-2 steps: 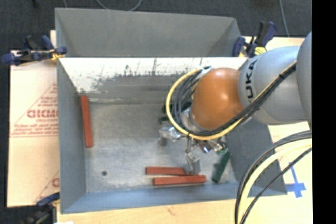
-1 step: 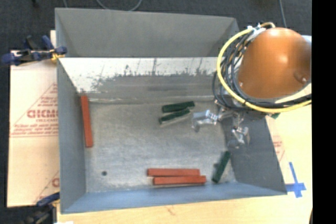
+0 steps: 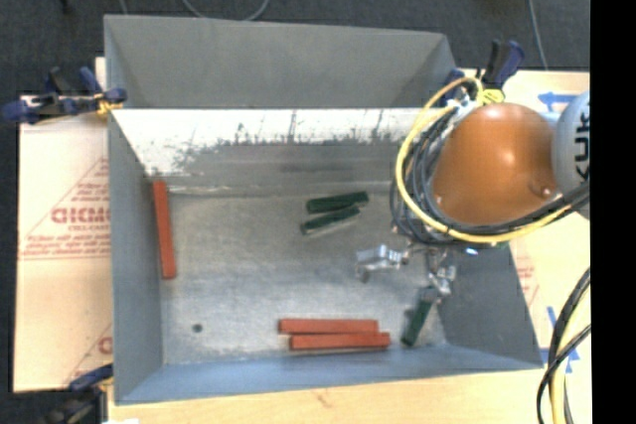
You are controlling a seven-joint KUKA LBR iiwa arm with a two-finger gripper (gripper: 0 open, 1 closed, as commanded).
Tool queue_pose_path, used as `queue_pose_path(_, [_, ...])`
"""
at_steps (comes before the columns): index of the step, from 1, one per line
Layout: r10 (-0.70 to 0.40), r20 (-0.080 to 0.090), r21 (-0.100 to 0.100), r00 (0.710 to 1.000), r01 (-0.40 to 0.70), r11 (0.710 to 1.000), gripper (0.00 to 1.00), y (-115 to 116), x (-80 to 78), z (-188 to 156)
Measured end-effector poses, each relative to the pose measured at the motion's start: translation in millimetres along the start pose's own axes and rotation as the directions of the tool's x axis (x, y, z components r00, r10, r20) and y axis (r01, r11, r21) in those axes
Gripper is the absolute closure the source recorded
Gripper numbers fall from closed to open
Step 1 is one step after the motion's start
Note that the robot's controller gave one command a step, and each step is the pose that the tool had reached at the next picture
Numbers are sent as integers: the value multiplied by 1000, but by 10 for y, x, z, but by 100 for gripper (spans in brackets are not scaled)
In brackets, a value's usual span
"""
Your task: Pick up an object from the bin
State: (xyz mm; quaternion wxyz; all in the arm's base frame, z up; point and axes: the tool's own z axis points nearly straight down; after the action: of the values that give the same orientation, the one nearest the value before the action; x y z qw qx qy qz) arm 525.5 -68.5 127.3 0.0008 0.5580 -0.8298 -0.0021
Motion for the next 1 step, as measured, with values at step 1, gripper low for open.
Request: queue_pose_path(1, [-299,3,12,954,299,954,0,136,838,532])
